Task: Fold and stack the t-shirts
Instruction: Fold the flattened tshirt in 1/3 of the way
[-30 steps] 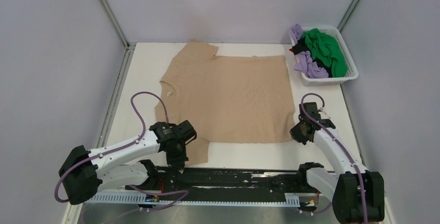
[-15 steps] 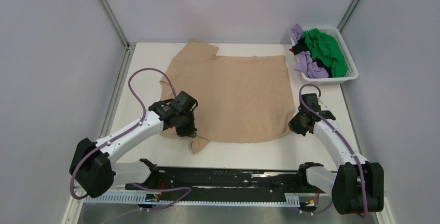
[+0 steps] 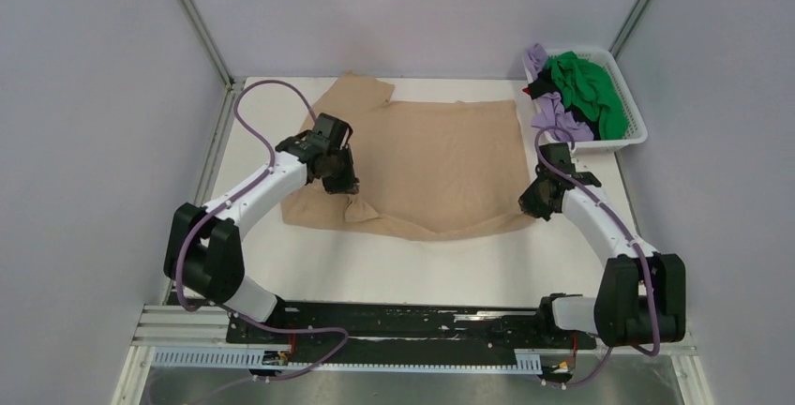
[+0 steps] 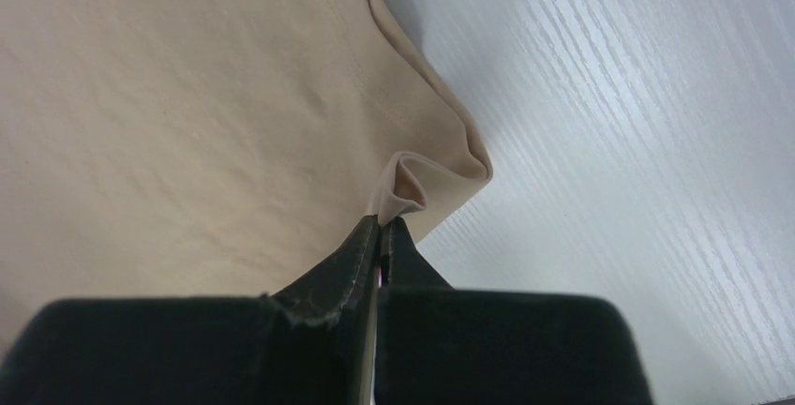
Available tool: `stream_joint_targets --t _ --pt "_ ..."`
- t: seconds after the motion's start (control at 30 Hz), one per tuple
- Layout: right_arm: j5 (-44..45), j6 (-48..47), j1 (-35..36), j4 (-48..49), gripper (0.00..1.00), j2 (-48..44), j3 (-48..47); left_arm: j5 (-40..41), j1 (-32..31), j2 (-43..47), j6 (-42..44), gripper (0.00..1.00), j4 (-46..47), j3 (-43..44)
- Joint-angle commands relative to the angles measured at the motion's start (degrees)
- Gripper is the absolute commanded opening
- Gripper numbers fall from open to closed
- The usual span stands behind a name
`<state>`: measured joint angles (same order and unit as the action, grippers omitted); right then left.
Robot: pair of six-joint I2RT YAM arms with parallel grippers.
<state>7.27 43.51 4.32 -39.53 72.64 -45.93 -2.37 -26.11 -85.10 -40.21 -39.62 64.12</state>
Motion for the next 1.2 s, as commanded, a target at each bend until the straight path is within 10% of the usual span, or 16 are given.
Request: stream_joint_targets --t 0.0,0.77,0.87,0.97,1.03,1.17 --pt "2.8 -1.7 -0.5 2.0 0.0 3.1 -5.3 -0.5 3.2 -3.7 3.9 0.0 2.5 5.4" --pt "5.1 -7.9 -3.5 16.7 0.04 16.9 -12.6 2.1 9.7 -24.8 8.7 0.0 3.7 25.2" --pt "5.3 -9.0 -3.8 18.3 0.12 20.2 -14.9 4.8 10.1 -30.6 9.1 0.16 3.0 31.2" --pt "5.7 -9.8 -3.7 18.4 0.44 21.2 -16.6 4.8 10.7 -35.0 9.7 0.76 1.4 37.0" --pt "5.0 -9.8 -3.6 18.4 0.56 19.6 -16.3 4.1 10.7 -36.5 10.1 0.97 0.9 40.2" --pt "1.7 -10.6 -3.5 18.5 0.98 14.3 -13.7 0.8 10.8 -33.4 10.5 1.0 2.3 38.0"
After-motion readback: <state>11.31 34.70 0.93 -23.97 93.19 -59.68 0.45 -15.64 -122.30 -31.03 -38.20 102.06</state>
